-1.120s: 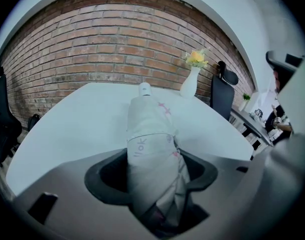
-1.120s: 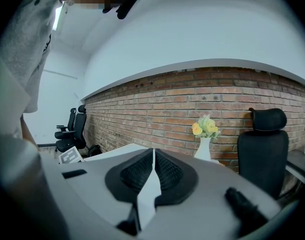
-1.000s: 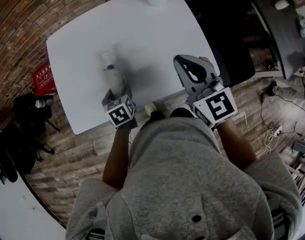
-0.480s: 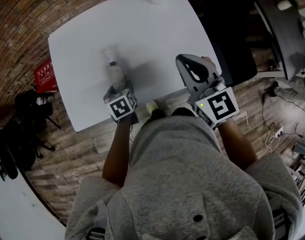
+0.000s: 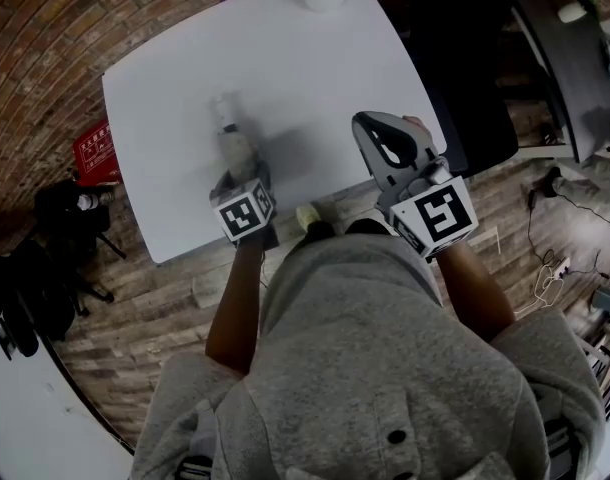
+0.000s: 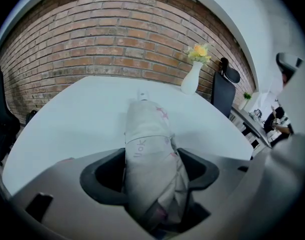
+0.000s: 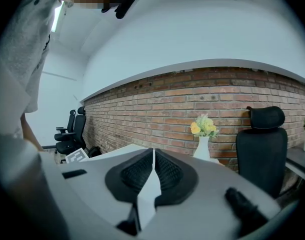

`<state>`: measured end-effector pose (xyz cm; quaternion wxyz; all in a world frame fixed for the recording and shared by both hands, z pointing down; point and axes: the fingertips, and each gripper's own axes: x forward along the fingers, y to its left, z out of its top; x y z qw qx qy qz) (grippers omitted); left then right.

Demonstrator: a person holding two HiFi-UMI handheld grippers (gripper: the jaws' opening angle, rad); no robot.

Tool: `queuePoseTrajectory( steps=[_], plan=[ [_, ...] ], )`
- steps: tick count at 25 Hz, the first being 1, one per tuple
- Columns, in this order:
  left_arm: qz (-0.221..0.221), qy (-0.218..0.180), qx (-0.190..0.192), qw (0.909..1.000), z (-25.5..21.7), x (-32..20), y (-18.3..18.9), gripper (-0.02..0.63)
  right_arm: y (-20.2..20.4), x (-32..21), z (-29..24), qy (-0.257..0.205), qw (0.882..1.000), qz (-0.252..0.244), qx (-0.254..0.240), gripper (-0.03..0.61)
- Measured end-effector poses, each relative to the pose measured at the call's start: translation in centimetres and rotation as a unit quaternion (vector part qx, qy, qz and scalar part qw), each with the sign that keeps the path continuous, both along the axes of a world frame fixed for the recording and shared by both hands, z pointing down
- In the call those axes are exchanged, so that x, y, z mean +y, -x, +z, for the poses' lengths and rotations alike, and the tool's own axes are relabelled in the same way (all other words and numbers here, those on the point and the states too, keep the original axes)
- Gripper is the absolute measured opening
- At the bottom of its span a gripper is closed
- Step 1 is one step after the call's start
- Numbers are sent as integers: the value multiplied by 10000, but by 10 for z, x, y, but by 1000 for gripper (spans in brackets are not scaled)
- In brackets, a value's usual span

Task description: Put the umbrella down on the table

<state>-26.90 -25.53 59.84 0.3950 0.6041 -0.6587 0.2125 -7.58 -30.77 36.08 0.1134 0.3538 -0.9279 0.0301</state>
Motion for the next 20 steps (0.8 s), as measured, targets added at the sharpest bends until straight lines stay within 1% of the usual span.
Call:
queuePoseTrajectory(
  steps=[2,5,7,10,13,14,16,18,20],
  plan=[
    [-17,-178,-51,9998,-8,-1,0,314,0,0,-6,-12,10000,37,-74,31],
    [6,-464,-188,9987,-24,-3,0,314,-9,1,-4,26,9999,95,22,31],
    [-55,-666,-305,9973,-34,-2,2,314,-14,3,-3,-20,10000,55,-47,31],
    [-249,-1038,-636,9923,-59,3,6,314,-22,7,-7,-57,9999,10,-116,31],
    [-227,-1450,-956,9845,-88,9,5,310,-31,13,-8,-53,9999,-28,-87,31],
    [-194,-1589,-1039,9816,-99,12,2,288,-35,15,-8,-48,9999,-48,-84,31],
    [-145,-1861,-1247,9745,-122,20,-6,218,-42,20,-9,-35,9999,-74,-100,31],
    [-145,-2084,-1465,9669,-142,28,-15,99,-50,26,-9,-30,9999,-94,-138,31],
    [-201,-2216,-1513,9631,-156,36,-26,49,-59,33,-8,-12,9998,-116,-185,31]
  ],
)
